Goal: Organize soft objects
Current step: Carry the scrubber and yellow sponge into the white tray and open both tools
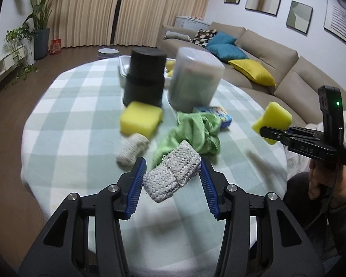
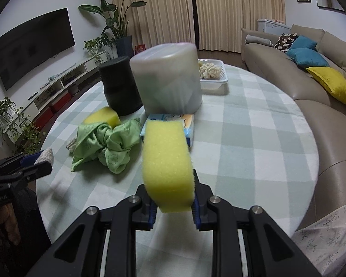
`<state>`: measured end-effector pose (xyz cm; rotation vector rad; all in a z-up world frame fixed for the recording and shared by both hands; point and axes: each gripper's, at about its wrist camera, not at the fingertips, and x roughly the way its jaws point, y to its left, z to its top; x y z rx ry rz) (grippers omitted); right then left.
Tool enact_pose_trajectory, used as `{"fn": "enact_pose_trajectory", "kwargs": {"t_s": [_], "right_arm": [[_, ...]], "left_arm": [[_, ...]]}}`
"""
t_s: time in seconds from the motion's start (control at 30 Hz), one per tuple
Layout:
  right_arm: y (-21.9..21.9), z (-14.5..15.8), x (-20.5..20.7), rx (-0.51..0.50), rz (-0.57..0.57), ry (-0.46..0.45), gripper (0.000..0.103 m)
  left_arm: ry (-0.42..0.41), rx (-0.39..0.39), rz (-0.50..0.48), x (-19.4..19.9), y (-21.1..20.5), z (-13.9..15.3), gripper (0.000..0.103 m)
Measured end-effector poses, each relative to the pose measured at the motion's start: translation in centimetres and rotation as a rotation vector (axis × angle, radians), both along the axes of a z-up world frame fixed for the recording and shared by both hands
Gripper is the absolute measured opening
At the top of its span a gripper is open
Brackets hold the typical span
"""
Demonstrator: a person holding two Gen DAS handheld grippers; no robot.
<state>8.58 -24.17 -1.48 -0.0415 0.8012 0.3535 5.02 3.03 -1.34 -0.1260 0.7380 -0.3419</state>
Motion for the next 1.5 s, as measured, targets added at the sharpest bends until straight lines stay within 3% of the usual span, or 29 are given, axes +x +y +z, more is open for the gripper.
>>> {"fn": "enact_pose_trajectory", "kwargs": {"t_s": [0.3,0.47,0.83,1.07,1.27,1.37,1.5], "right_arm": [[-0.6,1.8,1.0,-0.014,0.013,-0.021,0.026],[-1.5,3.4,2.4,-0.035,0.01,-0.047,0.025],[-6.8,7.0,9.6,-0.096,-0.051,-0.061,0.025],[-9.4,10.7,15.4,-0.16,-0.065,-0.076,0.025],[-8.1,15.4,22.6,-0.22,-0.016,-0.087,0.025],[-5.6,17.2,26.5,-0.261,0.046,-0.062,0.026],[-1.6,17.0,30.3,-0.323,0.132,-0.02,0.026]], "left_arm": [[-0.024,-0.034,0.029,1.4,2.0,1.9,0.045],[-0.062,-0.016,0.05,3.7,3.7,4.1,0.045],[-0.128,0.05,0.073,10.7,6.4,9.0,0.045],[-0.168,0.174,0.043,17.6,6.0,13.7,0.045],[-0.133,0.291,-0.04,24.9,3.0,16.1,0.045],[-0.095,0.367,-0.098,28.6,0.4,16.0,0.045],[-0.005,0.462,-0.186,32.9,-3.4,13.6,0.045]]}}
